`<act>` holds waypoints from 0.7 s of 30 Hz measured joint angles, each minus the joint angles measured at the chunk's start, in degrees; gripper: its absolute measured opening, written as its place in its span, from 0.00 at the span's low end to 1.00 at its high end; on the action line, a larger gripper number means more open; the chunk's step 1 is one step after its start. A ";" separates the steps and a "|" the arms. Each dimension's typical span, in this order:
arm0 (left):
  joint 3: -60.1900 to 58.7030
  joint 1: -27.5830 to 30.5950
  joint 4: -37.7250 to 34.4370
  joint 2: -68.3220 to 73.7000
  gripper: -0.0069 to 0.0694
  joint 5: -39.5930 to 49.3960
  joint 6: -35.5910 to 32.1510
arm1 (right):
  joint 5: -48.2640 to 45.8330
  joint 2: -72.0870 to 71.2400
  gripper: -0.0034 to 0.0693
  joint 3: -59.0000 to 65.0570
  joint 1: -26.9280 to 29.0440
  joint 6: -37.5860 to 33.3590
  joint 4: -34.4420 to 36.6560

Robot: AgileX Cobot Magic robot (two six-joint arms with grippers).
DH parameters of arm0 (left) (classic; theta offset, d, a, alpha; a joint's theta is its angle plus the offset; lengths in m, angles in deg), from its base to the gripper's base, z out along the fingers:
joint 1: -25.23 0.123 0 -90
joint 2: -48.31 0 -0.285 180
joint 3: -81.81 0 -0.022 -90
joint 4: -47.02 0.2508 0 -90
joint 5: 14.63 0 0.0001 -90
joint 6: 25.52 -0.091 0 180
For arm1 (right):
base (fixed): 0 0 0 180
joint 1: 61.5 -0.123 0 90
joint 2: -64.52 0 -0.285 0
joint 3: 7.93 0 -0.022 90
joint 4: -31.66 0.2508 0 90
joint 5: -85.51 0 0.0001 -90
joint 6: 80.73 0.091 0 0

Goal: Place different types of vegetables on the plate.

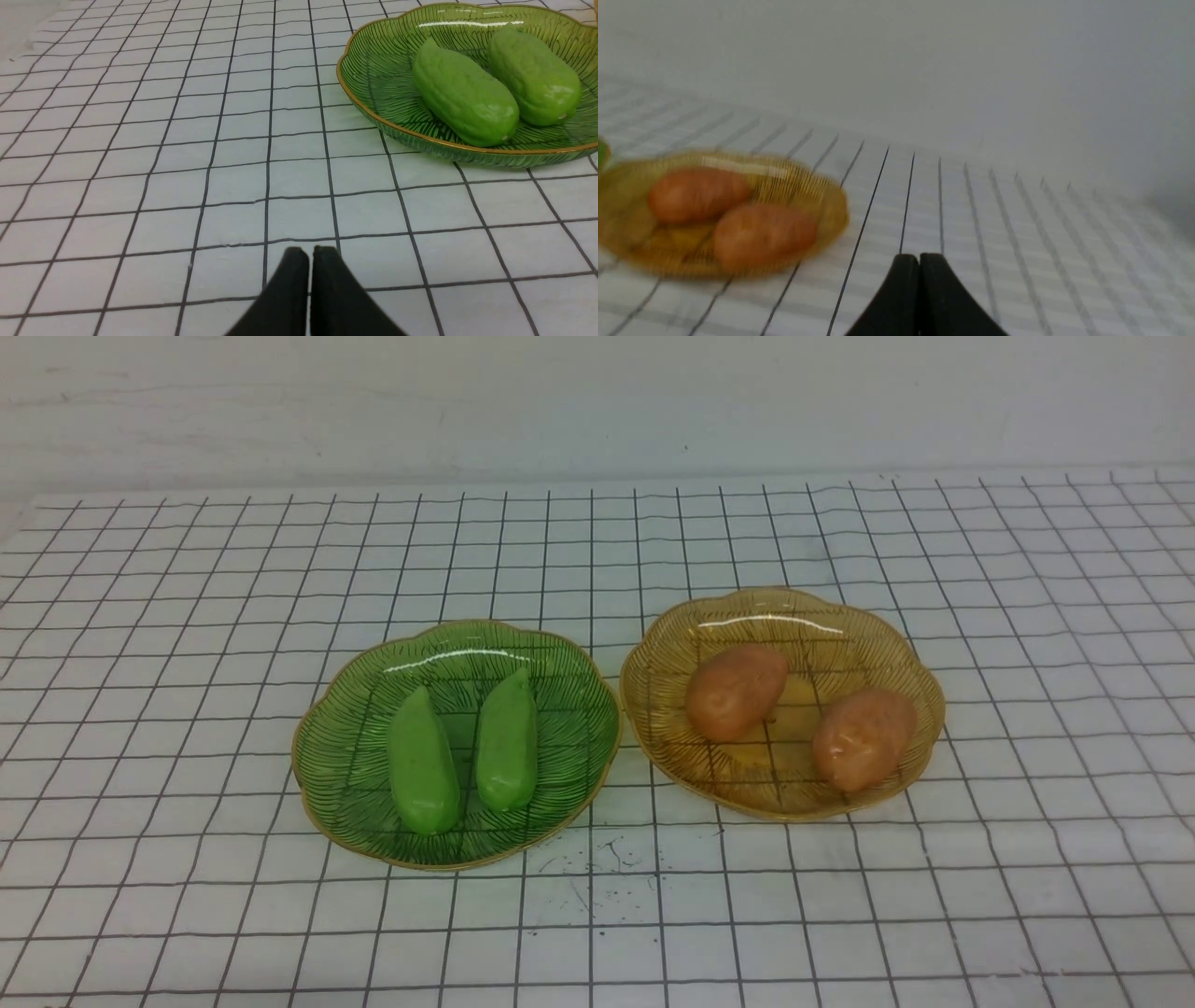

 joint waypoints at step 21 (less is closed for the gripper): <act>0.00 0.00 0.00 0.00 0.08 0.02 0.00 | -8.83 -4.81 0.03 1.62 0.26 10.03 1.15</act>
